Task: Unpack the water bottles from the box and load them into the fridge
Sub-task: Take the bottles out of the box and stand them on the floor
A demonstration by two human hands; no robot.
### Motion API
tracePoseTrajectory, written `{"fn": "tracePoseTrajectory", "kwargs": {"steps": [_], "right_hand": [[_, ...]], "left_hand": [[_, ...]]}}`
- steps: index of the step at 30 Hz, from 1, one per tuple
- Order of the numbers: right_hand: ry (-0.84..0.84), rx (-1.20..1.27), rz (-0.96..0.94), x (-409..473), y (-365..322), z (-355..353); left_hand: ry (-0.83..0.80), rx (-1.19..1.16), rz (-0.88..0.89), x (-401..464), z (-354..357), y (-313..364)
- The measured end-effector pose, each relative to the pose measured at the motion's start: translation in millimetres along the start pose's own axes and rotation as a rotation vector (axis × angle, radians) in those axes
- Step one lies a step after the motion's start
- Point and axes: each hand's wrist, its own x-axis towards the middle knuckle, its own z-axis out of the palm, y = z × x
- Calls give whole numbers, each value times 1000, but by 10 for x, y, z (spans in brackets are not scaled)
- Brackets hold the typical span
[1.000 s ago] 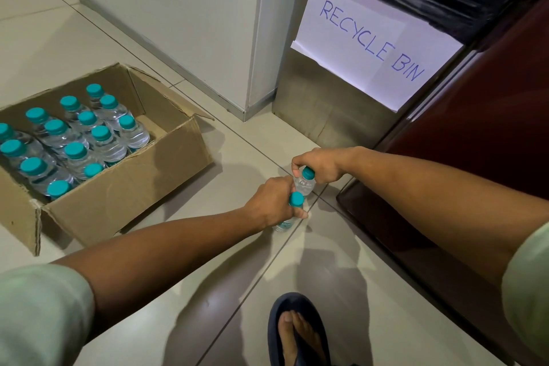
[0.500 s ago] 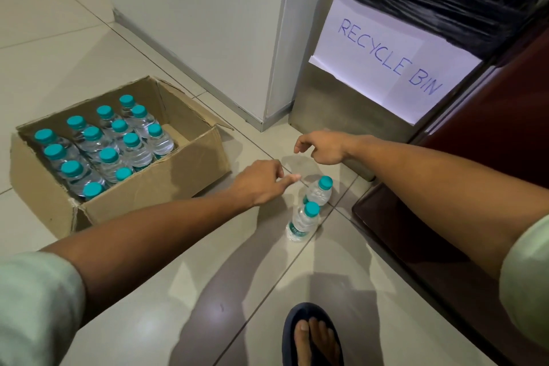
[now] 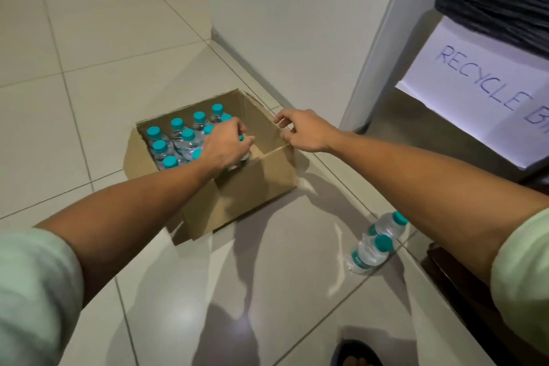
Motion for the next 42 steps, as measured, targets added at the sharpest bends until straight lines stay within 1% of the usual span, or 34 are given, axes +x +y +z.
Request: {"fn": "tracePoseTrajectory", "kwargs": {"steps": [2,4,8,9,11,14,17,20,25,32,38,40,42], "right_hand": [[-8,-8,-12,154,-161,115],[-29,-16,-10,280,-290,242],[-79,-51,-30,512,-434,480],[-87,-67,-31,555,-445,528],[-127,-76,-30,642,-454,629],[-202,-81,-43,727,-465,761],[-161,-120,-39,812,-473,845],[-101,-139,6,863,-446,889],[-79,-108,62,889,-389,943],[-34,-133,63,859,-380,928],[21,-107,47,771,-392,753],[50,-79,43,733,-409,651],[85,-54,31,680,-435,524]], "left_hand": [[36,-10,-46,61,-84,-178],[37,-1,-86,87,-118,-333],[56,278,-118,155,-68,-594],[56,313,-120,173,-53,-632],[28,315,-126,224,-25,-696],[-61,326,-126,262,26,-741],[-84,356,-127,283,75,-765],[-79,362,-123,305,99,-767],[-59,376,-111,273,157,-797],[-46,361,-68,220,122,-783],[-39,240,-58,165,-2,-601],[-7,166,-79,154,-75,-529],[47,119,-61,122,-155,-451]]}}
